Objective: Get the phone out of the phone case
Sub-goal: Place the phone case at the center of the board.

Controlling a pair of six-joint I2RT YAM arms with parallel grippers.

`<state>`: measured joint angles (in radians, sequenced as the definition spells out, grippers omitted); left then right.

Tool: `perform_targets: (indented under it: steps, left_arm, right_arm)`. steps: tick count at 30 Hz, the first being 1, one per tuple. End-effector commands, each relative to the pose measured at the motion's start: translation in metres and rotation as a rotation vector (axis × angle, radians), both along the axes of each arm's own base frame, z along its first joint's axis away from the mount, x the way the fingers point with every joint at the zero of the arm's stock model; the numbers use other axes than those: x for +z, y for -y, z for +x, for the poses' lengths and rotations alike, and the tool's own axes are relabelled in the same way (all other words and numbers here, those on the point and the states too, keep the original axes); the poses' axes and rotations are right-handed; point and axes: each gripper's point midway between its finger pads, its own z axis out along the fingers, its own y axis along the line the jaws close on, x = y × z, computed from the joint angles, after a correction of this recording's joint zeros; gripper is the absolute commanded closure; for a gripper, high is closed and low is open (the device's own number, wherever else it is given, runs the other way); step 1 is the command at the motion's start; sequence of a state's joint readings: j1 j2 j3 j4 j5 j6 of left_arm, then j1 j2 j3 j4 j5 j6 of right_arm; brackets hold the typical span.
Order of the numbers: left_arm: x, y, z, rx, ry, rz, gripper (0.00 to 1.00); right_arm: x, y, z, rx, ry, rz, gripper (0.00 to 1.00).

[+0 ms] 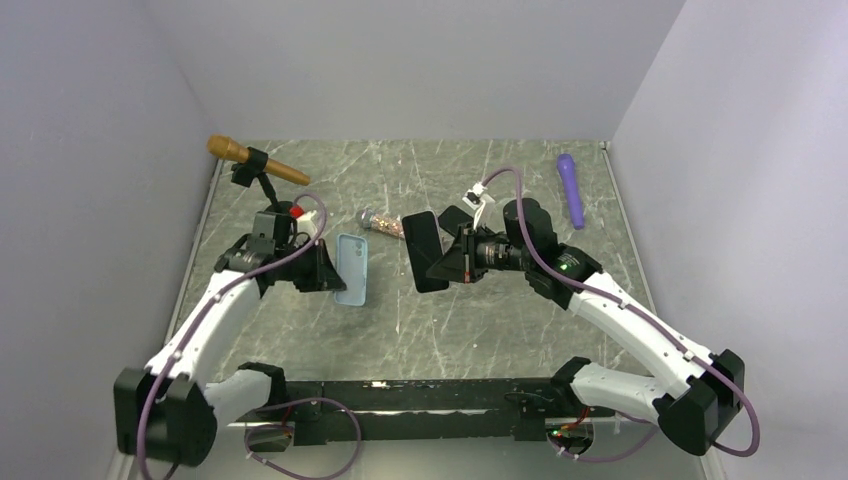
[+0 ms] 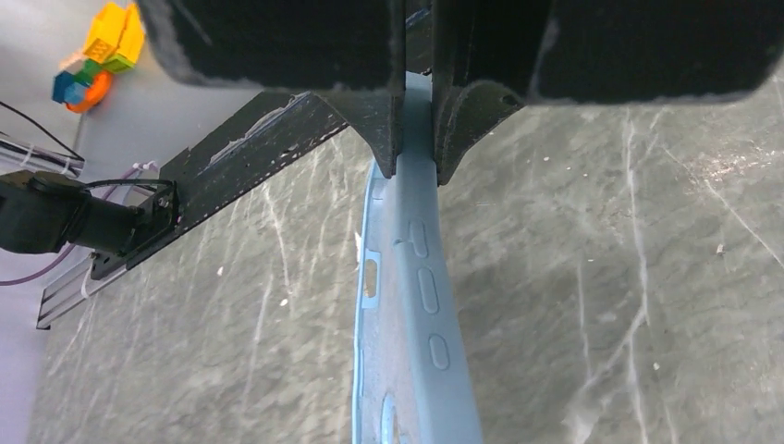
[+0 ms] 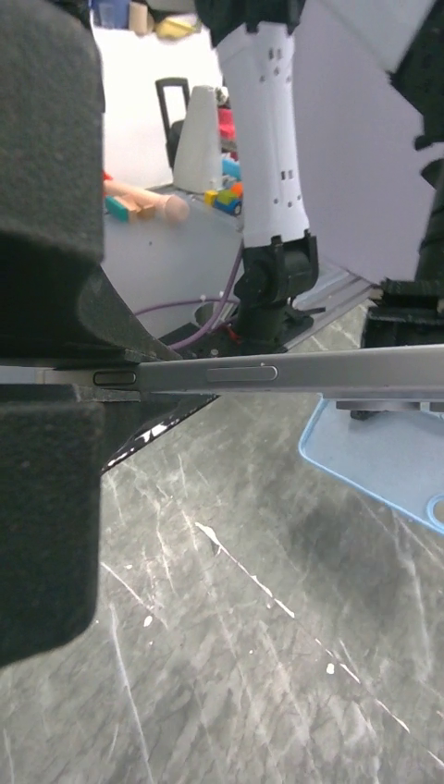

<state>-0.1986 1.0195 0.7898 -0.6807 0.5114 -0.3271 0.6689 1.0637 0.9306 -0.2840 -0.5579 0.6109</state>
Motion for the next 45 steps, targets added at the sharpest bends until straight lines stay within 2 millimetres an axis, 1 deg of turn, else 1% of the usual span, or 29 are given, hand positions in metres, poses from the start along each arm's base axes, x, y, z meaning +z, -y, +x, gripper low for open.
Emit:
perform_targets:
  steps: [1, 4, 7, 10, 13, 22, 26, 31, 34, 36, 37, 39, 41, 42, 43, 45]
  left_arm:
    - [-0.015, 0.001, 0.011, -0.059, -0.057, -0.046, 1.0]
    - [-0.027, -0.001, 0.017, -0.062, -0.124, -0.06, 1.0]
    - [-0.043, -0.003, 0.022, -0.063, -0.187, -0.031, 1.0]
    - [-0.056, 0.0, 0.026, -0.06, -0.229, -0.048, 1.0]
    - [-0.062, 0.001, 0.031, -0.061, -0.245, -0.05, 1.0]
    - [-0.083, -0.006, 0.045, -0.034, -0.275, -0.005, 1.0]
    - [-0.09, -0.01, 0.048, -0.028, -0.288, 0.024, 1.0]
    - [-0.096, -0.015, 0.046, -0.014, -0.295, 0.055, 0.8]
    - [-0.094, -0.021, 0.048, 0.006, -0.277, 0.088, 0.61]
    - [-0.088, -0.028, 0.051, 0.036, -0.245, 0.125, 0.45]
    - [-0.085, -0.031, 0.052, 0.052, -0.227, 0.144, 0.38]
    - [-0.076, -0.04, 0.054, 0.093, -0.188, 0.182, 0.28]
    - [-0.06, -0.043, 0.055, 0.124, -0.134, 0.189, 0.18]
    - [-0.052, -0.044, 0.054, 0.138, -0.109, 0.19, 0.13]
    - [-0.041, -0.044, 0.055, 0.151, -0.073, 0.189, 0.1]
    - [-0.015, -0.042, 0.054, 0.172, 0.019, 0.182, 0.07]
  right_arm:
    - [0.038, 0.004, -0.001, 0.018, 0.141, 0.044, 1.0]
    - [0.037, 0.006, -0.005, 0.027, 0.145, 0.049, 1.0]
    - [0.037, 0.004, -0.011, 0.058, 0.148, 0.072, 1.0]
    - [0.037, 0.004, -0.013, 0.065, 0.15, 0.084, 1.0]
    - [0.035, 0.004, -0.013, 0.072, 0.15, 0.08, 1.0]
    - [0.026, -0.001, -0.014, 0.088, 0.126, 0.099, 1.0]
    - [0.023, -0.003, -0.013, 0.092, 0.118, 0.098, 1.0]
    - [0.021, -0.003, -0.012, 0.089, 0.111, 0.097, 1.0]
    - [0.016, -0.001, -0.008, 0.066, 0.114, 0.072, 1.0]
    - [0.007, 0.006, -0.002, 0.025, 0.115, 0.008, 1.0]
    - [0.001, 0.011, 0.004, -0.012, 0.123, -0.039, 1.0]
    - [-0.01, 0.025, 0.015, -0.074, 0.146, -0.151, 1.0]
    - [-0.017, 0.035, 0.019, -0.074, 0.185, -0.237, 1.0]
    - [-0.024, 0.044, 0.023, -0.093, 0.199, -0.298, 1.0]
    - [-0.032, 0.053, 0.028, -0.115, 0.201, -0.366, 1.0]
    - [-0.047, 0.067, 0.033, -0.122, 0.212, -0.482, 1.0]
